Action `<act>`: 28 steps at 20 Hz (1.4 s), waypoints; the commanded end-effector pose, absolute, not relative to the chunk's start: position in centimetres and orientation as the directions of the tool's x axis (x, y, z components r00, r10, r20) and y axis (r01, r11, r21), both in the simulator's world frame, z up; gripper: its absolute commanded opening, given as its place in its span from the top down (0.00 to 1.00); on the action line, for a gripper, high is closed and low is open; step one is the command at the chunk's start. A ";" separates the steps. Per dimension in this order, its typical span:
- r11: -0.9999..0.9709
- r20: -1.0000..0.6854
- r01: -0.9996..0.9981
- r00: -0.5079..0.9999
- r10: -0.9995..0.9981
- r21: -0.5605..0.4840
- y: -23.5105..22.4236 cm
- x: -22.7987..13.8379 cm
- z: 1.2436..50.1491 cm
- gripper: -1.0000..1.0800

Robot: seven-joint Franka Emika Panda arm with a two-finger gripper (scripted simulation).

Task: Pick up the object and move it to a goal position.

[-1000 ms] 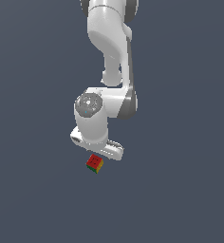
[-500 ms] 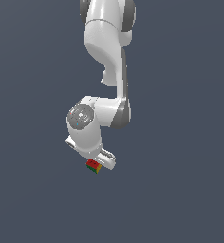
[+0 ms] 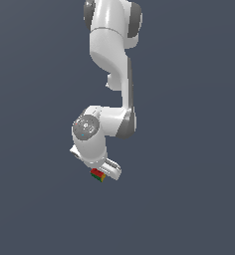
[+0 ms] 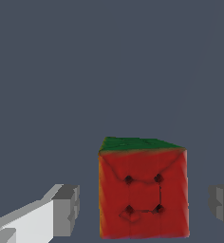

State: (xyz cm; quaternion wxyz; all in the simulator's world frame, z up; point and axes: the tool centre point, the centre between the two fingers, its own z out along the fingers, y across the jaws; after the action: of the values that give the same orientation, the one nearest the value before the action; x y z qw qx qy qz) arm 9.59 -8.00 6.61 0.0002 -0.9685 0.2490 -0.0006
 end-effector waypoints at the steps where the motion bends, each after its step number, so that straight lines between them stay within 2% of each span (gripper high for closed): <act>1: -0.875 0.000 -0.483 0.875 -0.483 0.000 -8.0 9.5 5.1 0.04; 10: -0.875 0.000 -0.485 0.875 -0.485 0.000 -8.1 9.6 3.3 0.04; 11: -0.875 0.000 -0.485 0.875 -0.485 0.000 -8.1 9.6 3.3 1.00; 28: -0.875 -0.001 -0.485 0.875 -0.485 0.000 -8.6 9.0 3.4 1.00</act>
State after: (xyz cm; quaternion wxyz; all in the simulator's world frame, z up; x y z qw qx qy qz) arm 9.16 -8.29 3.28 0.0002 -0.9684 0.2495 0.0011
